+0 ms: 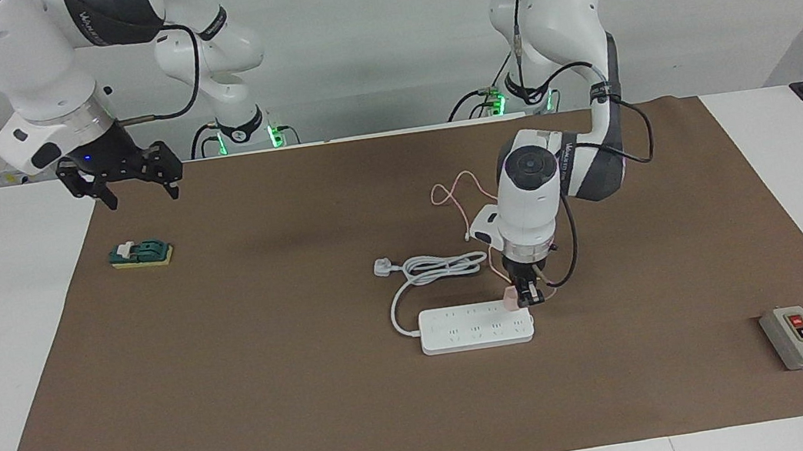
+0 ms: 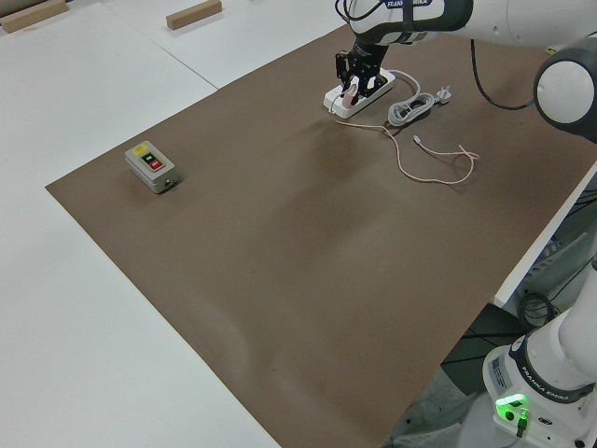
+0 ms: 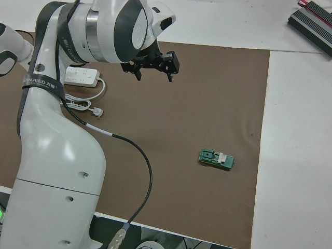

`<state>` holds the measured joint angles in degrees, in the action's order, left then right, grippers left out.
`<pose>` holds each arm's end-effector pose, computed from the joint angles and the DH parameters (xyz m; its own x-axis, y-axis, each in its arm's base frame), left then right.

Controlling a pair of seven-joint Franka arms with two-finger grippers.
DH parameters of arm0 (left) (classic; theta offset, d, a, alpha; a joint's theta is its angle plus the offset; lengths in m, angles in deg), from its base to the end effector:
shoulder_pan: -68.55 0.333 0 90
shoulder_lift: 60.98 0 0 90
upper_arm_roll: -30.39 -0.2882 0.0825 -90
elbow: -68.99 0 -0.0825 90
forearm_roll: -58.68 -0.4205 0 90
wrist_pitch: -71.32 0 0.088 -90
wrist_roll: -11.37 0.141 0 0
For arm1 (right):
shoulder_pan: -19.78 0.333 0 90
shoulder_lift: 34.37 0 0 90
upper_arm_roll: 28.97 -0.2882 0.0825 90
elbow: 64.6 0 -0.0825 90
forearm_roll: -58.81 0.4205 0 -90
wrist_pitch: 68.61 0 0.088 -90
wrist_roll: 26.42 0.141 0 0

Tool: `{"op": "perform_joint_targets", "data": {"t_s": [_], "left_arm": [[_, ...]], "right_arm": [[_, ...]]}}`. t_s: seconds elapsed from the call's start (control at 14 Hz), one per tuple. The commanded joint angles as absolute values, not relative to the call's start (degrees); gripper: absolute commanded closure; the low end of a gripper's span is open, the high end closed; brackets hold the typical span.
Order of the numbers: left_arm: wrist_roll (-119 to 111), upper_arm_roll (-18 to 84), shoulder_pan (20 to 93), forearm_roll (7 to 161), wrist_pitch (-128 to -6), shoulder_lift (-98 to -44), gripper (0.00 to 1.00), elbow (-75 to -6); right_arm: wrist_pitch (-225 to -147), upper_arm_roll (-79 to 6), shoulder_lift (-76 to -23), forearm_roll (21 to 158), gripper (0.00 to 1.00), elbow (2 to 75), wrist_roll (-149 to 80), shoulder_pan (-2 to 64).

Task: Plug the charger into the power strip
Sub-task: 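Press the charger prongs into the power strip socket with the left gripper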

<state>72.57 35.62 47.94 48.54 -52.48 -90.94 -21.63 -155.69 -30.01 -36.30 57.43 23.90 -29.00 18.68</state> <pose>0.6518 -0.2961 0.2645 -0.0257 -0.9974 -0.0671 -0.9945 0.0323 -0.0995 0.5929 -0.0043 0.5517 0.9973 0.0428 -0.0594 0.0441 -0.9988 0.0208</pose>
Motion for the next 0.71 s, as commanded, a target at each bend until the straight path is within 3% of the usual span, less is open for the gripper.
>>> {"op": "perform_joint_targets", "data": {"t_s": [0.0, 0.64], "left_arm": [[76.2, 35.3, 47.3, 48.9, -48.3, -99.2, 1.0, -11.5], [76.1, 35.0, 44.8, 46.7, -48.8, -100.9, 1.0, -9.9]], "right_arm": [[-156.5, -30.6, -34.7, 56.4, 0.0, 25.8, -28.0, 18.2], [-156.3, -30.6, -34.4, 56.5, 0.0, 25.7, -28.1, 18.2]]}}
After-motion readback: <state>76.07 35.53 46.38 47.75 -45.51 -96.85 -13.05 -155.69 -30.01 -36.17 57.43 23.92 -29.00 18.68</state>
